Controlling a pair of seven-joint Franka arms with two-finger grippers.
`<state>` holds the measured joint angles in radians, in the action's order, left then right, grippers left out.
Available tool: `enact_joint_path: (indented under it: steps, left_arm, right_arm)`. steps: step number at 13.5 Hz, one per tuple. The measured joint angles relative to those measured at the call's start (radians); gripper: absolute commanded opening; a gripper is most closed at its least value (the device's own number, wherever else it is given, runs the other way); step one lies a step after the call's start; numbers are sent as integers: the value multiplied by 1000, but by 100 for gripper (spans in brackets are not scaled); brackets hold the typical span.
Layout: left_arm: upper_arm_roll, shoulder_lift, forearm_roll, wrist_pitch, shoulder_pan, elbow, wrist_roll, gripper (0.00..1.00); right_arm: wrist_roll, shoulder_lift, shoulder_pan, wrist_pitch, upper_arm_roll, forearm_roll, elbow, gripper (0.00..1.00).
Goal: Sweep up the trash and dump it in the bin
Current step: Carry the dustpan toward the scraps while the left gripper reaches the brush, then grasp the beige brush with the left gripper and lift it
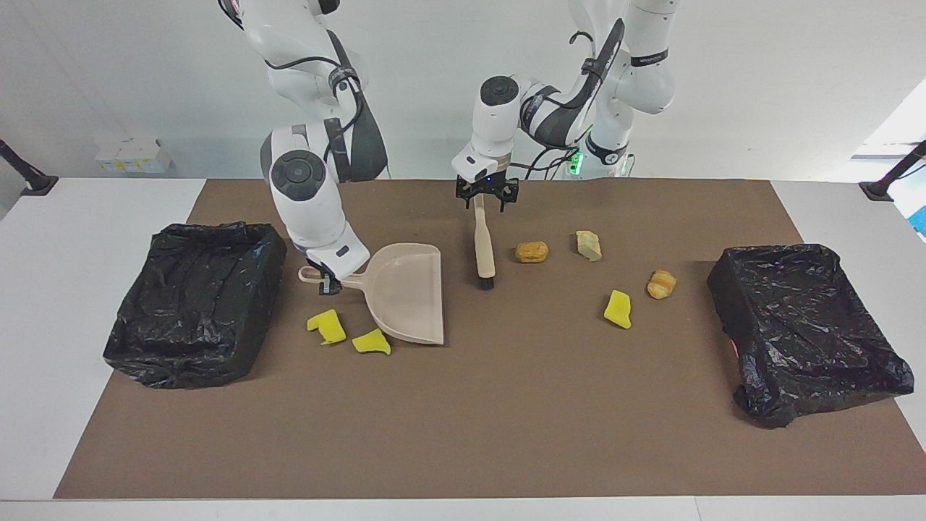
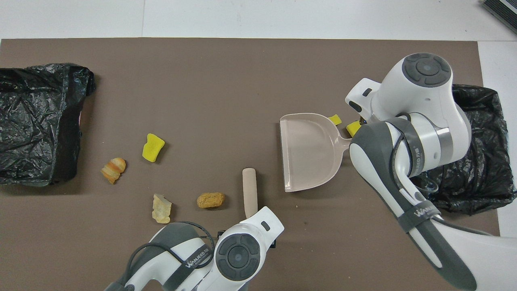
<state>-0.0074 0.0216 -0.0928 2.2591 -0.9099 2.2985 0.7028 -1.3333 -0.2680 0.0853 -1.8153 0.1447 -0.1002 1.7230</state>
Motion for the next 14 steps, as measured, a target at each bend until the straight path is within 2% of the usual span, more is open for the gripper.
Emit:
enact_joint_path:
  steps: [2, 4, 5, 7, 8, 9, 11, 12, 14]
  left_arm:
    - [0, 0, 0, 0, -1, 4, 0, 69]
    - [-1, 0, 0, 0, -2, 11, 0, 66]
    - [-1, 0, 0, 0, -2, 14, 1, 56]
    - [-1, 0, 0, 0, -2, 17, 1, 52]
    - [-1, 0, 0, 0, -2, 18, 1, 46]
    - [-1, 0, 0, 0, -2, 18, 1, 37]
    - [-1, 0, 0, 0, -2, 19, 1, 9]
    - [1, 0, 0, -2, -2, 19, 1, 0]
    - [7, 1, 0, -15, -2, 16, 1, 0]
  right_arm:
    - [0, 2, 0, -12, 3, 0, 8, 0]
    - [0, 6, 1, -18, 3, 0, 17, 0]
    - [0, 9, 1, -19, 3, 0, 22, 0]
    - [0, 13, 1, -34, 3, 0, 33, 0]
    - [0, 13, 1, -37, 3, 0, 36, 0]
    - [0, 13, 1, -38, 3, 0, 37, 0]
    - [2, 14, 8, -39, 3, 0, 37, 0]
    - [7, 14, 14, -39, 3, 0, 38, 0]
    - [11, 17, 28, -42, 4, -6, 38, 0]
